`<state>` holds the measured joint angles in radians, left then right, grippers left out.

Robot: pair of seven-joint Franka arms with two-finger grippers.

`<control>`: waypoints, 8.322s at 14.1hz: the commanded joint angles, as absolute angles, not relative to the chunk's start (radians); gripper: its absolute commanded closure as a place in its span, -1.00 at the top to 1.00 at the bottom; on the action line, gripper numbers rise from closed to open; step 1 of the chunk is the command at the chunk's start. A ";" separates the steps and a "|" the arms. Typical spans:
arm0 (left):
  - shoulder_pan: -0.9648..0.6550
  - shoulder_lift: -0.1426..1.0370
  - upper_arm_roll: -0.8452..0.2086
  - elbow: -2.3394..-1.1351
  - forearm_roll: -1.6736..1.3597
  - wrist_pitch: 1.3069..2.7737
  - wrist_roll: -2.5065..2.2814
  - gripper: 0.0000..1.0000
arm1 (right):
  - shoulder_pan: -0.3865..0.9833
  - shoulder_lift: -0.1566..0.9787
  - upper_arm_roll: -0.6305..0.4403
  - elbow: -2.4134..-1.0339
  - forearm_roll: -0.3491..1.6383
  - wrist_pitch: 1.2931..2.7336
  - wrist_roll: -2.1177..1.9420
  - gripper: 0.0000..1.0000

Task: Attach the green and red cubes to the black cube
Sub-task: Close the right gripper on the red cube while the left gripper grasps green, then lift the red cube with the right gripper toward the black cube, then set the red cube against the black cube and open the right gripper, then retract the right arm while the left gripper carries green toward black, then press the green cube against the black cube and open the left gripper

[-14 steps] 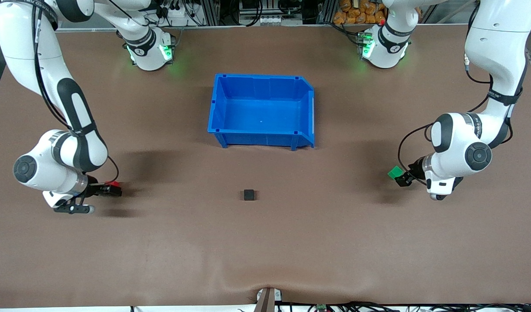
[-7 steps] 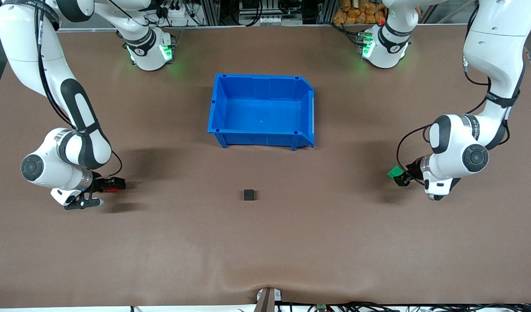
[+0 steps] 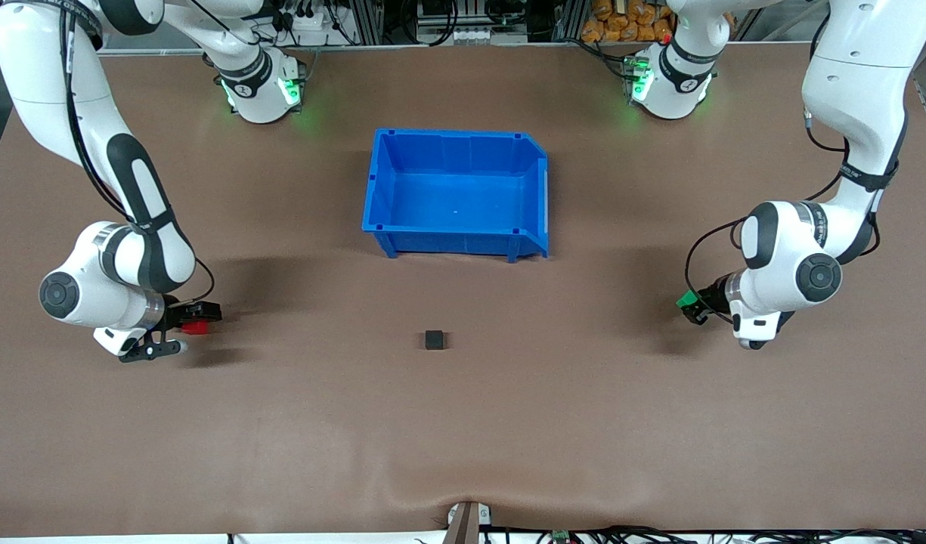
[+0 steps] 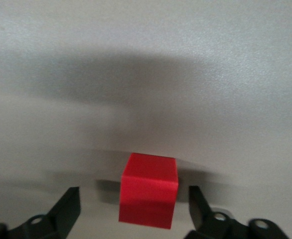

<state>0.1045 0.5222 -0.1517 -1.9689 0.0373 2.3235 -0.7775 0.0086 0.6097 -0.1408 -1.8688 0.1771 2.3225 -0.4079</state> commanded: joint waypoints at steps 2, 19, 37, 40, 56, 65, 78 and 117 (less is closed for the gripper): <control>0.100 0.532 -0.150 -1.953 0.028 2.329 -0.790 -0.55 | 0.014 0.575 -0.143 -1.890 0.166 2.309 -0.400 0.66; -0.156 0.618 -0.156 -1.608 -0.095 2.218 -1.437 -1.00 | 0.122 0.568 -0.135 -1.686 0.167 2.214 -0.804 -1.00; -0.359 0.813 -0.144 -1.290 -0.181 2.227 -1.910 -1.00 | 0.477 0.767 -0.133 -1.470 0.172 2.233 -1.048 -1.00; -0.357 0.816 -0.146 -1.298 -0.178 2.227 -1.910 -1.00 | 0.529 0.828 -0.132 -1.401 0.172 2.235 -0.991 -1.00; -0.383 0.836 -0.146 -1.296 -0.181 2.290 -1.980 -1.00 | 0.661 0.934 -0.135 -1.302 0.164 2.296 -0.810 -1.00; -0.387 0.824 -0.147 -1.296 -0.183 2.292 -2.022 -1.00 | 0.640 0.868 -0.150 -1.313 0.101 2.284 -0.810 1.00; -0.581 0.982 -0.055 -1.169 -0.179 2.473 -2.029 -1.00 | 0.260 0.467 -0.259 -1.397 0.137 1.954 -0.798 1.00; -0.687 1.011 -0.002 -1.094 -0.186 2.221 -2.129 -0.93 | -0.012 0.002 -0.058 -1.513 0.045 1.457 -0.094 1.00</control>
